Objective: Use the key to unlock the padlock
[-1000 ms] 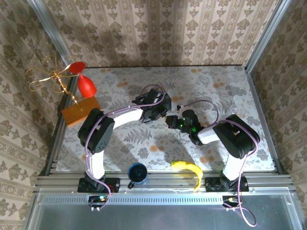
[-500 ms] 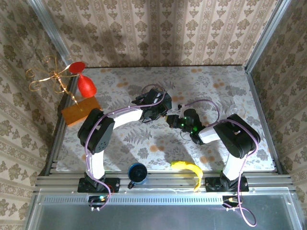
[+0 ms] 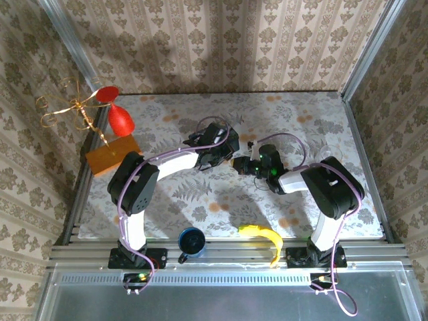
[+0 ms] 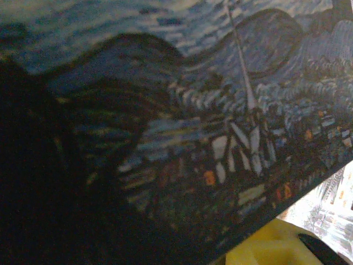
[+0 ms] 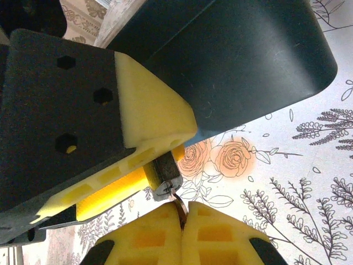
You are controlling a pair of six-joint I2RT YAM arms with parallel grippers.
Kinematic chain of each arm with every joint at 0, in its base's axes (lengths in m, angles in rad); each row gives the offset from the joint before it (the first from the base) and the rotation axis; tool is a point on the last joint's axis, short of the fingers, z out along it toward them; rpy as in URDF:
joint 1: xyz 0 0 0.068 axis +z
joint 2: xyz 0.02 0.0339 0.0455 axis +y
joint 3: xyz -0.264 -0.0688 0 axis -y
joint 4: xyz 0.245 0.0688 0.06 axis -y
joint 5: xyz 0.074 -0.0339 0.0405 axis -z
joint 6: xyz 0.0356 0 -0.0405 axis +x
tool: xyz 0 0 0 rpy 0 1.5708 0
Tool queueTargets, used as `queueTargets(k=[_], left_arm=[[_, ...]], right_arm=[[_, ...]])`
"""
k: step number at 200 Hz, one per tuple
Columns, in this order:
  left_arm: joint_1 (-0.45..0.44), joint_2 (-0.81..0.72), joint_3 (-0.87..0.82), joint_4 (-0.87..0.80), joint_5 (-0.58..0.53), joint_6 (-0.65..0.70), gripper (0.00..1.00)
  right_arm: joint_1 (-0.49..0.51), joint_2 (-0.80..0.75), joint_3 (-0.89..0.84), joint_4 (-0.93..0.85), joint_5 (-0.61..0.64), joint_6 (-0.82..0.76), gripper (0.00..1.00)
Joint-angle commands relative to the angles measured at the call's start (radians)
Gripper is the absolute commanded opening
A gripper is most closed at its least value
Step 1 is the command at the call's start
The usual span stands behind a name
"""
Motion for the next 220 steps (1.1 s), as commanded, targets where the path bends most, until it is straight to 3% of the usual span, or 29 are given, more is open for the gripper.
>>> queueTargets(k=[1,45,61,93,127,220], left_arm=[[-0.066,-0.018,-0.020,-0.005,0.155,-0.013,0.00],[-0.029,-0.053,-0.062,0.000,0.048,-0.024,0.00],[-0.018,-0.068,-0.079,0.008,0.006,-0.030,0.00],[-0.008,-0.063,-0.084,0.016,-0.003,-0.041,0.00],[-0.004,-0.057,-0.088,0.023,0.003,-0.052,0.00],[0.004,-0.068,-0.097,0.044,0.027,-0.062,0.00]], right_arm=[[0.020,-0.019,0.089,0.122,-0.072,-0.037,0.00],[0.020,-0.039,0.020,0.095,-0.026,-0.042,0.23],[0.019,-0.048,-0.014,0.094,-0.009,-0.040,0.27],[0.018,-0.072,-0.061,0.082,0.003,-0.029,0.44],[0.018,-0.113,-0.107,0.063,0.038,-0.010,0.44],[0.036,-0.080,-0.119,0.098,0.021,0.024,0.31]])
